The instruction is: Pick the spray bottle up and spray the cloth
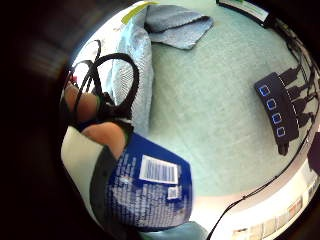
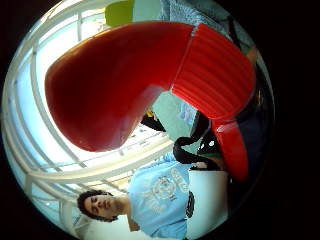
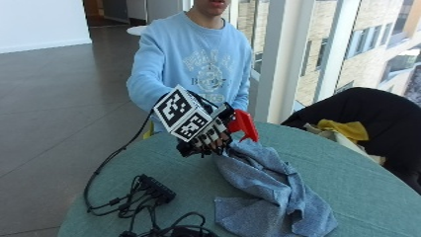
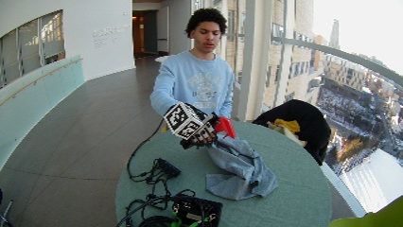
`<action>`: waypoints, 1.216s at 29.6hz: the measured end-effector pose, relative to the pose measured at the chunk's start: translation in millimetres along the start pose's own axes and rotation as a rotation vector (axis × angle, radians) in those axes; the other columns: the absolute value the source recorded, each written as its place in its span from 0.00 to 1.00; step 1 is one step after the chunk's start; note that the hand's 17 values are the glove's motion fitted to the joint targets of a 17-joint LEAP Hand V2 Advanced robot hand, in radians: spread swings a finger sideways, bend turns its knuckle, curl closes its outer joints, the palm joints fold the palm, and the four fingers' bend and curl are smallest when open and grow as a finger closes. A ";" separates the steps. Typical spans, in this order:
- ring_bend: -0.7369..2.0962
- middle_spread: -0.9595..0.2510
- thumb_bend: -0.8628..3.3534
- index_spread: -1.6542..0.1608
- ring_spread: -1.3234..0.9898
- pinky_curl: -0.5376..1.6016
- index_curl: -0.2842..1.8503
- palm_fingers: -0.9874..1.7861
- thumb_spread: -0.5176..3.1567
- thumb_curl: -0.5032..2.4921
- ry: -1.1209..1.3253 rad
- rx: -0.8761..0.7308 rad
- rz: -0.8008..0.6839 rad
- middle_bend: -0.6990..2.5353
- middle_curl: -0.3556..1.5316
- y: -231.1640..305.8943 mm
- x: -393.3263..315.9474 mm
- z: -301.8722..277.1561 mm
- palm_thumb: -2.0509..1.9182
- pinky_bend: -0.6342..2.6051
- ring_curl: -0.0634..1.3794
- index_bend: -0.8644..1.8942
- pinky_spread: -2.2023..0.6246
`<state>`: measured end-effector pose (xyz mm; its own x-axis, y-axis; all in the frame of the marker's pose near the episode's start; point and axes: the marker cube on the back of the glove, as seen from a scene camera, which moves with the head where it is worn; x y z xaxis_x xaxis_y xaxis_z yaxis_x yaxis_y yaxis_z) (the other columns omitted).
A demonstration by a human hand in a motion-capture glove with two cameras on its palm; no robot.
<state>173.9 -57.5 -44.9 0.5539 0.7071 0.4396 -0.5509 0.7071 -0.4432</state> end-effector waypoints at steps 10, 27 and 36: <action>0.46 0.73 0.20 0.83 0.57 0.43 0.31 0.78 0.37 0.38 -0.010 0.014 -0.017 0.33 0.45 0.4 -9.9 3.1 0.75 0.28 0.33 0.36 0.82; 0.46 0.73 0.20 0.83 0.57 0.43 0.31 0.78 0.37 0.38 -0.341 0.134 -0.580 0.33 0.45 10.0 -145.3 78.1 0.75 0.29 0.33 0.36 0.82; 0.46 0.72 0.20 0.82 0.57 0.43 0.31 0.78 0.36 0.38 -0.445 0.127 -0.802 0.34 0.45 -15.1 -202.8 166.0 0.74 0.29 0.33 0.37 0.81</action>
<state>-33.8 -211.0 2.4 0.5231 -0.0762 0.8489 -0.1851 0.9621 0.2004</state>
